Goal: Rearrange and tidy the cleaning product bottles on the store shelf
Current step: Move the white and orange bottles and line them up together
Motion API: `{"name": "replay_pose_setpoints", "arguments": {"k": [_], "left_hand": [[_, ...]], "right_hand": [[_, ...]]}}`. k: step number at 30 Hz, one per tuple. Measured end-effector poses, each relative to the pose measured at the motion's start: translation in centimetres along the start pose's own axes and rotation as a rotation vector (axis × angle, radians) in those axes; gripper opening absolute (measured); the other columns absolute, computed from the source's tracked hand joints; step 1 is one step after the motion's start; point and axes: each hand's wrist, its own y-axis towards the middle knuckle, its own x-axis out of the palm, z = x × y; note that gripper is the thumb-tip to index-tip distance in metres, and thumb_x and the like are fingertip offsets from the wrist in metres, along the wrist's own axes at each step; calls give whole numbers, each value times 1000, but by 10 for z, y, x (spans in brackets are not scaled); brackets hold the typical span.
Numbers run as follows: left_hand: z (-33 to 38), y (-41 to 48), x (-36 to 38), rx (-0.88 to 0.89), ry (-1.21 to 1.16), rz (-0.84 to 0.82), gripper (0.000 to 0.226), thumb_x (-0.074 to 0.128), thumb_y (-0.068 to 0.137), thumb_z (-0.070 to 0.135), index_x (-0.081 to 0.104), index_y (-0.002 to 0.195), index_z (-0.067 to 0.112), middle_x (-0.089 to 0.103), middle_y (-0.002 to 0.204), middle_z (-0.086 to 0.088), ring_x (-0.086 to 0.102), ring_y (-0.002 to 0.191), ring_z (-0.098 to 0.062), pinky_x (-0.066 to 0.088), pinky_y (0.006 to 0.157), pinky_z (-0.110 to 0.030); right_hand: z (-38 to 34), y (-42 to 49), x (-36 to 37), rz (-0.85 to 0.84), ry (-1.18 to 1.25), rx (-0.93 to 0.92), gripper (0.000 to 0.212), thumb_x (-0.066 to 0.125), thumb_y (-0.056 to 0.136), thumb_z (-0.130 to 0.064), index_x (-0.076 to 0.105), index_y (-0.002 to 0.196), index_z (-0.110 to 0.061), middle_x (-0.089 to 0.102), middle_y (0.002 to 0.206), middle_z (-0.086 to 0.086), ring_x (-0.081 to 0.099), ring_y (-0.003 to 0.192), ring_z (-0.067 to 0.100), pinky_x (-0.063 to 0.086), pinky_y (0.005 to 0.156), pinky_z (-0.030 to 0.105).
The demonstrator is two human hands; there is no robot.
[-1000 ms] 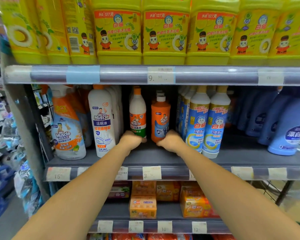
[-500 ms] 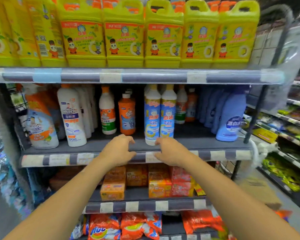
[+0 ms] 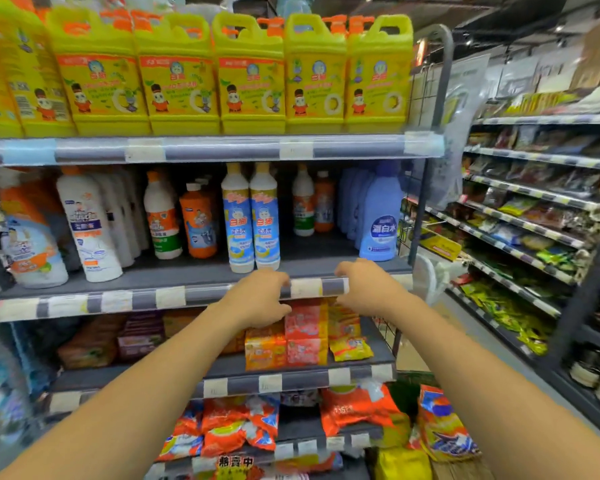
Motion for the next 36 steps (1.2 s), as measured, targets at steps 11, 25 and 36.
{"name": "replay_pose_setpoints", "arguments": {"k": [11,25,36], "left_hand": [[20,58,10,-38,-63,5,61,69,84,37,47,138,19,52,135,-6,53,120,-24,48,96,-37],[11,253,45,-600,-707,266,77,76,78,32,39,140,7,53,137,-17,54,123,-33,48,95,-36],[-16,348,73,-626,-951,409,78,76,81,29,36,144,7,49,142,-18,51,127,-35,44,104,-47]], "right_hand": [[21,26,0,38,58,-2,55,66,84,-31,45,133,-20,47,123,6,55,100,24,49,82,35],[45,126,18,14,18,-29,51,63,85,-23,46,132,-16,47,120,9,55,97,28,52,80,41],[57,222,16,2,-102,51,38,59,84,-15,52,120,-4,54,123,17,58,107,33,47,78,33]]}}
